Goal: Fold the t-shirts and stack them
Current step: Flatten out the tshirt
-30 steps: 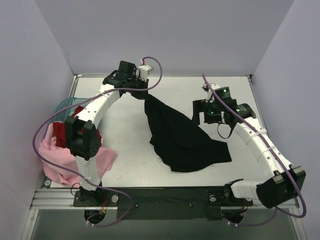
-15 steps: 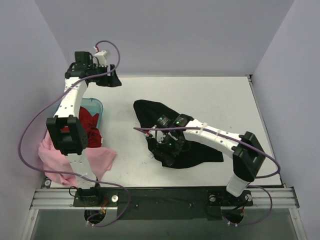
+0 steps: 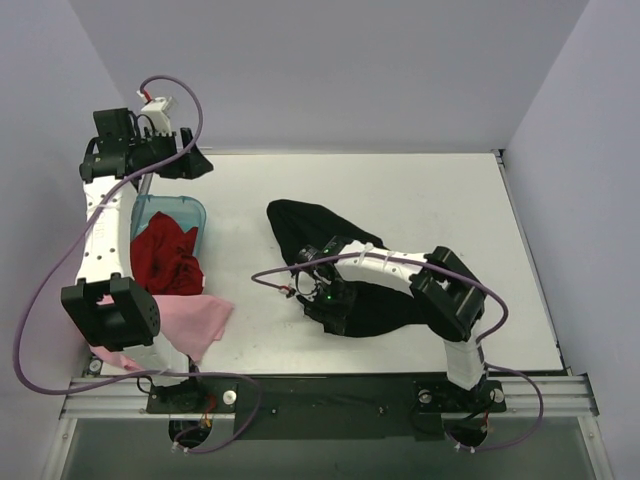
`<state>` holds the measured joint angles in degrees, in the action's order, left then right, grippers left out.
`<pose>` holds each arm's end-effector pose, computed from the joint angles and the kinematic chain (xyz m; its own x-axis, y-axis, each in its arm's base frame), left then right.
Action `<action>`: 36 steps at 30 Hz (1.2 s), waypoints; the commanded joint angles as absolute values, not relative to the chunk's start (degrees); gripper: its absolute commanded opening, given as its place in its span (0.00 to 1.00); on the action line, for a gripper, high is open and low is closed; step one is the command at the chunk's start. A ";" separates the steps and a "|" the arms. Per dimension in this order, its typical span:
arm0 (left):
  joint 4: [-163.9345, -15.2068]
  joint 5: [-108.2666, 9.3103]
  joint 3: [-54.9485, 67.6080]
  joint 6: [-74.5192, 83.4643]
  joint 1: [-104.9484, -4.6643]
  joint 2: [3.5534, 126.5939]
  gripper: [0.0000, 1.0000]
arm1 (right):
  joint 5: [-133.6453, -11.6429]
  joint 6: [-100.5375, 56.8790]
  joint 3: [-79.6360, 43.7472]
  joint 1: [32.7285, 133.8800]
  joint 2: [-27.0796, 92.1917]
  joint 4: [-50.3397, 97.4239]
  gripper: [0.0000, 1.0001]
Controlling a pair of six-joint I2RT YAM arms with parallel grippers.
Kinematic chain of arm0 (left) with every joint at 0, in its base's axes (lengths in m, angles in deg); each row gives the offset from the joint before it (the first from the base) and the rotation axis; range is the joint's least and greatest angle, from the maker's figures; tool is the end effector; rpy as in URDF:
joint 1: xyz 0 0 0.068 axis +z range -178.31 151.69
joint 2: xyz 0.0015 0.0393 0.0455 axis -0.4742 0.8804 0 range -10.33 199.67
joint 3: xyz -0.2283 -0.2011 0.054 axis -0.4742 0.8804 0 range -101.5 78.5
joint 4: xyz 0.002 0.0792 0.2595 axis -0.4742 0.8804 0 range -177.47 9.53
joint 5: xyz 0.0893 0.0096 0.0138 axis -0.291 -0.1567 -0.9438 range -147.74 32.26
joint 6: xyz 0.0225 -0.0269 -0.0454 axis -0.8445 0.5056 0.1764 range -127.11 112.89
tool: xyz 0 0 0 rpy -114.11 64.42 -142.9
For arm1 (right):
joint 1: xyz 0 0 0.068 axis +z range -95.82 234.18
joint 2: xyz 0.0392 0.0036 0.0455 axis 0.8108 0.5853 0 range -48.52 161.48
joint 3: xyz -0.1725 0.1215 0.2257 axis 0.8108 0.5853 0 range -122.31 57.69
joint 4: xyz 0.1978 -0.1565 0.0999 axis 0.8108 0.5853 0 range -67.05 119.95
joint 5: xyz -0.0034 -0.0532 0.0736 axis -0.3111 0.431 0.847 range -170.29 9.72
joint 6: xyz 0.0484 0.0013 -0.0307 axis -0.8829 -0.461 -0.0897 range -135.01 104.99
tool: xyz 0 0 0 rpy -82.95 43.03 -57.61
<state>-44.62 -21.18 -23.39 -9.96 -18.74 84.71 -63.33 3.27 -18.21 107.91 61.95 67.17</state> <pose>0.3779 0.0391 0.4410 -0.5619 -0.0541 -0.8255 0.3703 0.8759 -0.3095 0.2221 0.3229 0.1895 -0.2985 -0.9142 -0.2741 -0.9462 0.2458 0.2106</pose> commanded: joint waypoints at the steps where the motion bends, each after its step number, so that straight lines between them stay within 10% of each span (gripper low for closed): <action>1: -44.05 -19.25 -21.96 -11.76 -18.29 82.04 0.78 | -64.46 3.00 -22.55 108.58 65.99 66.81 0.23; 5: -43.70 -19.77 -22.83 -12.82 -17.32 81.43 0.78 | -60.17 1.95 -32.20 108.23 66.79 68.64 0.00; 14: -43.25 -28.80 -32.50 -16.77 -17.06 81.69 0.81 | -36.09 -25.69 -77.04 91.57 57.59 63.92 0.00; 20: -45.55 -33.58 -36.18 -18.18 -16.97 81.69 0.86 | -25.10 -51.39 -46.24 68.09 37.13 31.25 0.00; 29: -42.39 -26.27 -28.56 -24.13 -25.29 80.72 0.77 | -27.63 -52.02 -4.75 49.02 23.11 31.29 0.00; 36: -31.48 -29.34 -11.61 -38.39 -41.83 80.20 0.68 | -38.26 -43.76 1.79 36.95 26.61 44.82 0.00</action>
<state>-38.87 -29.73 -19.37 -29.26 -36.49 81.91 -34.02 -48.40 2.07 39.72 25.65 40.12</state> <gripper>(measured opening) 0.699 0.007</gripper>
